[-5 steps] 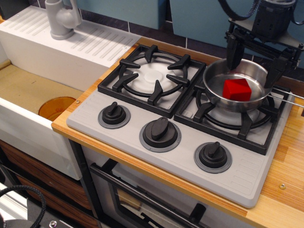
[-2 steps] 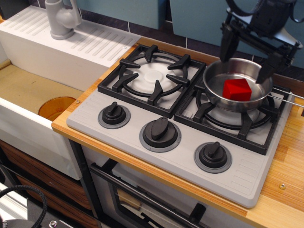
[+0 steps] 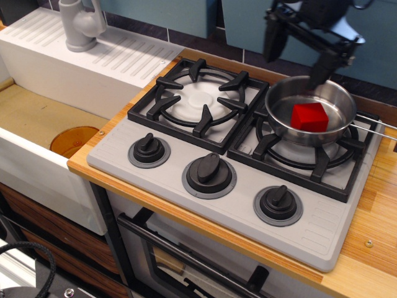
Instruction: Put redcube in pan and put pan on stove
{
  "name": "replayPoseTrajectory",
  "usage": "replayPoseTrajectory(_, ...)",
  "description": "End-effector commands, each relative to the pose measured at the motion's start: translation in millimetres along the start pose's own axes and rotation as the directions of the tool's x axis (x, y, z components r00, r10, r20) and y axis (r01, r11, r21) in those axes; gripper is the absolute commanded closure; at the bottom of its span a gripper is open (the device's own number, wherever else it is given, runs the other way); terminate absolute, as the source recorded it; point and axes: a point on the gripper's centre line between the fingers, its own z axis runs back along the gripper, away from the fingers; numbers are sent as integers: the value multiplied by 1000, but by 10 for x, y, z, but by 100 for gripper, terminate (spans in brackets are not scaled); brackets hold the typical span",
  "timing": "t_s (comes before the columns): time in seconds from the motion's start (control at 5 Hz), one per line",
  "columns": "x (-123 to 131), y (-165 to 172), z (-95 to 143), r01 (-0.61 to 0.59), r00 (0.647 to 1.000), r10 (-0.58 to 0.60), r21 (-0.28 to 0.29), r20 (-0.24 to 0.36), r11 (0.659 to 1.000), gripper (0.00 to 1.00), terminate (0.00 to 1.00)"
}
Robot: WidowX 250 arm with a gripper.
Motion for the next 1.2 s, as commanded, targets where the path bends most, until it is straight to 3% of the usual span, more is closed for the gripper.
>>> replayPoseTrajectory(0.0, -82, 267, 140, -16, 993, 18, -18, 112, 1000, 0, 0)
replayPoseTrajectory(1.0, 88, 97, -515, -6, 979, 24, -89, 202, 996, 0, 0)
